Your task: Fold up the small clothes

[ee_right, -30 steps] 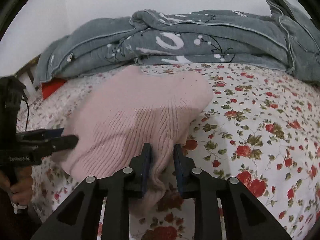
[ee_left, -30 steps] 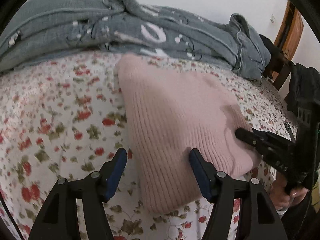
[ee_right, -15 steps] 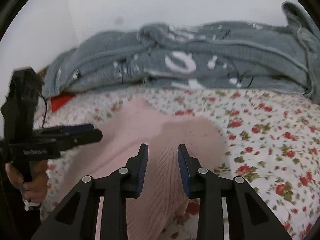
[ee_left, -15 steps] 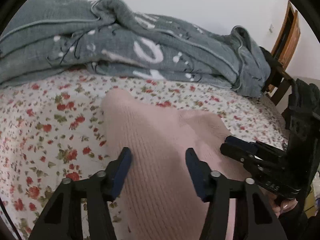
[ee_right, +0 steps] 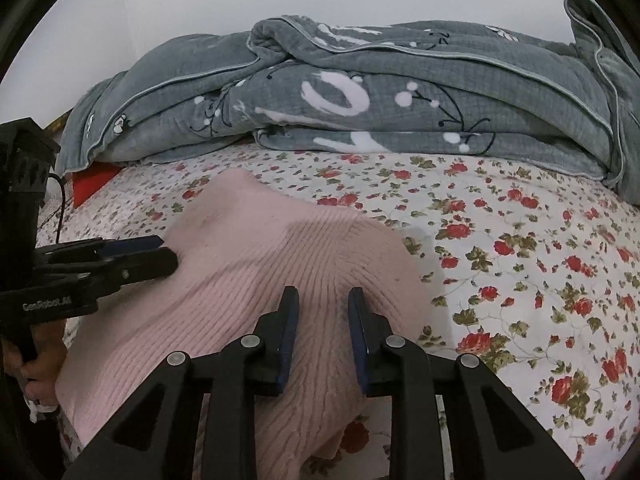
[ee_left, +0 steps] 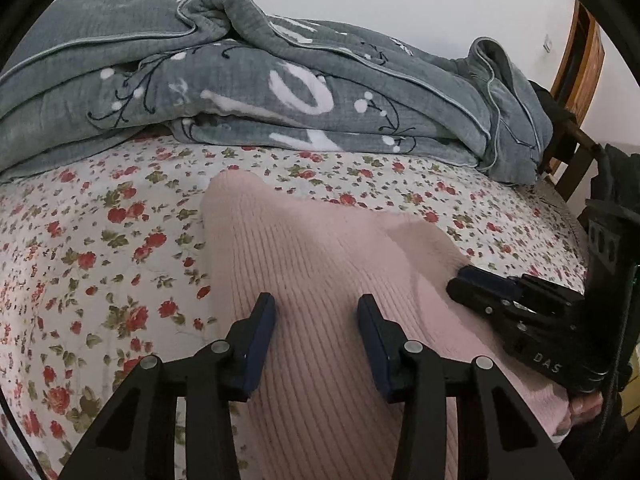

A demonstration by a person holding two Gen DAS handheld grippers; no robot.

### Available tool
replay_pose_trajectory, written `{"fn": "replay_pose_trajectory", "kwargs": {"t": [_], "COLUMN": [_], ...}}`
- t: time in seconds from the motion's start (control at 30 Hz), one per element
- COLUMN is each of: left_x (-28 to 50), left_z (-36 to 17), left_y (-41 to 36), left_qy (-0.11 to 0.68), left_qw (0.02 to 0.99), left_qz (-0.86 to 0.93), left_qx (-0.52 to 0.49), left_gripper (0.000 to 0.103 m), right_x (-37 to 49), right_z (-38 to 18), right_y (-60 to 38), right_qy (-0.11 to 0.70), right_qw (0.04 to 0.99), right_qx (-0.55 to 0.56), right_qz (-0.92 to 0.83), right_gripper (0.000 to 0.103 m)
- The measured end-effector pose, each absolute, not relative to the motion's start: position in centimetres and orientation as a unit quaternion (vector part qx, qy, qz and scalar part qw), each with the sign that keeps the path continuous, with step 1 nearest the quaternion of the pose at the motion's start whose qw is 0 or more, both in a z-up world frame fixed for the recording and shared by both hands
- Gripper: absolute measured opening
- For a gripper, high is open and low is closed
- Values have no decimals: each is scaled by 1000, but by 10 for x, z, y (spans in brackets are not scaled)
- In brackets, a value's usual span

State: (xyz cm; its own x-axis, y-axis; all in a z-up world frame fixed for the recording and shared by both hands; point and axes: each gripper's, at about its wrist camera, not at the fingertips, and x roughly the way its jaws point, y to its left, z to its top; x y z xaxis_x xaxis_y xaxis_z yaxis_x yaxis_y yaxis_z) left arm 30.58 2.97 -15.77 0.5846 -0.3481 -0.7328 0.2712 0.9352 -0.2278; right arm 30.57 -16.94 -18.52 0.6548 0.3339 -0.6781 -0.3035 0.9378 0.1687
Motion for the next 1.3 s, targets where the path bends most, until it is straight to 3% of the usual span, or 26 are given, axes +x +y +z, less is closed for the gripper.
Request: {"fn": "replay_pose_trajectory", "kwargs": {"t": [0.63,0.83,1.3], "left_x": [294,266,222], "left_z": [-162,-154,-153], "left_y": [26,37,40], "left_qy": [399,392,373], "left_qw": [903,905,915], "left_qz": [-156,-160,-147], "left_qx": [-25,-40,-39], "left_gripper": [45,55,58], "right_x": [304,280,221], "right_z": [-187,-167,-183], "right_y": [-176,-178,-181], "right_qy": [384,371,340], "right_qw": [907,911,926], "right_qx": [41,47,-3], "right_qz": [169,170,168], "right_gripper": [35,36,36]}}
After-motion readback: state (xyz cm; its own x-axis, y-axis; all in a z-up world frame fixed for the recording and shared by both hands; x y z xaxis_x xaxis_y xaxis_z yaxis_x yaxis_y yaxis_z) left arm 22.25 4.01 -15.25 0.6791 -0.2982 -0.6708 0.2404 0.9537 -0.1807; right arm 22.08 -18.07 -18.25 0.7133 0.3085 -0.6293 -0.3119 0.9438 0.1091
